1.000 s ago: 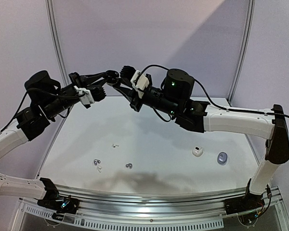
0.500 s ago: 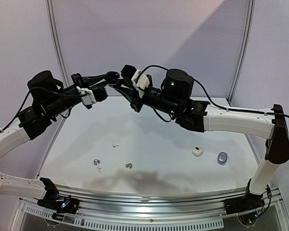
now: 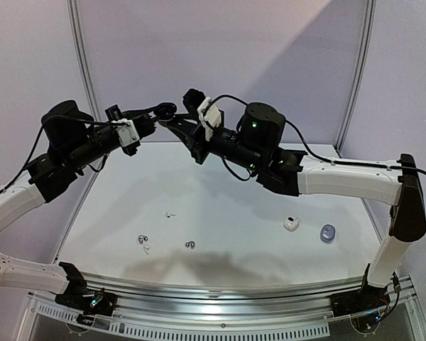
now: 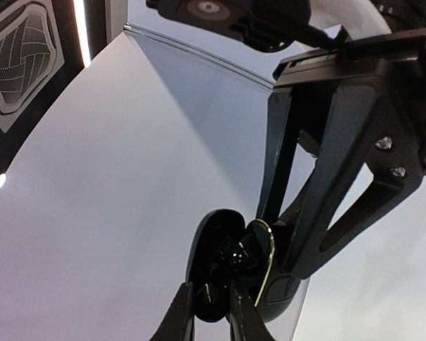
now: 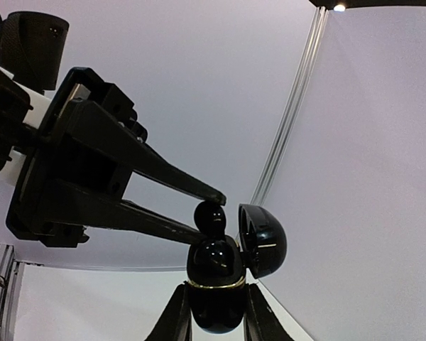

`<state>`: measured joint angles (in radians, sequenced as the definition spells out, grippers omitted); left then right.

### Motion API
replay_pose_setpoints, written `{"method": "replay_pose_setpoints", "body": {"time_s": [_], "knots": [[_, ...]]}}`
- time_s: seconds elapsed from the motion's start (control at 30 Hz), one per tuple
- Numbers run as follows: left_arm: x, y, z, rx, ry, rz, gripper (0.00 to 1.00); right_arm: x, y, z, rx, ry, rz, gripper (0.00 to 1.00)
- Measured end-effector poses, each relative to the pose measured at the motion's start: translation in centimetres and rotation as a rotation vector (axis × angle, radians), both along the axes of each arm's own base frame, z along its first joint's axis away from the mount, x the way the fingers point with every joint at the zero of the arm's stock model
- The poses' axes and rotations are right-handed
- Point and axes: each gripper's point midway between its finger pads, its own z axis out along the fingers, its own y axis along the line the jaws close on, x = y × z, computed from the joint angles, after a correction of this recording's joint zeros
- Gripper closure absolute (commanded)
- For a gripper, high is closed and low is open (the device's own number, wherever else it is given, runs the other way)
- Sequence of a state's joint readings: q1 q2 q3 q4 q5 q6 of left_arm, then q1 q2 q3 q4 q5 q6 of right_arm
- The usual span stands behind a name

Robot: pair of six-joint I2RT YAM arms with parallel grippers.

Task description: Insert the wireless bluetooth earbuds into the charging case

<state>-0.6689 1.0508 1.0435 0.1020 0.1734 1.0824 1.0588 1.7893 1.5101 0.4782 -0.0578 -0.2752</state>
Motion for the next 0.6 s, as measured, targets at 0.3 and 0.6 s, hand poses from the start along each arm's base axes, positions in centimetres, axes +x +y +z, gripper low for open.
{"method": "replay_pose_setpoints", "body": {"time_s": [0.3, 0.6], "knots": [[0.3, 0.0, 0.7, -0.048, 0.065, -0.008, 1.0, 0.0, -0.2, 0.7, 0.036, 0.008, 0.002, 1.0], [0.3, 0.3, 1.3, -0.078, 0.113, -0.025, 1.0, -0.1, -0.2, 1.0, 0.045, 0.002, 0.002, 1.0]]}}
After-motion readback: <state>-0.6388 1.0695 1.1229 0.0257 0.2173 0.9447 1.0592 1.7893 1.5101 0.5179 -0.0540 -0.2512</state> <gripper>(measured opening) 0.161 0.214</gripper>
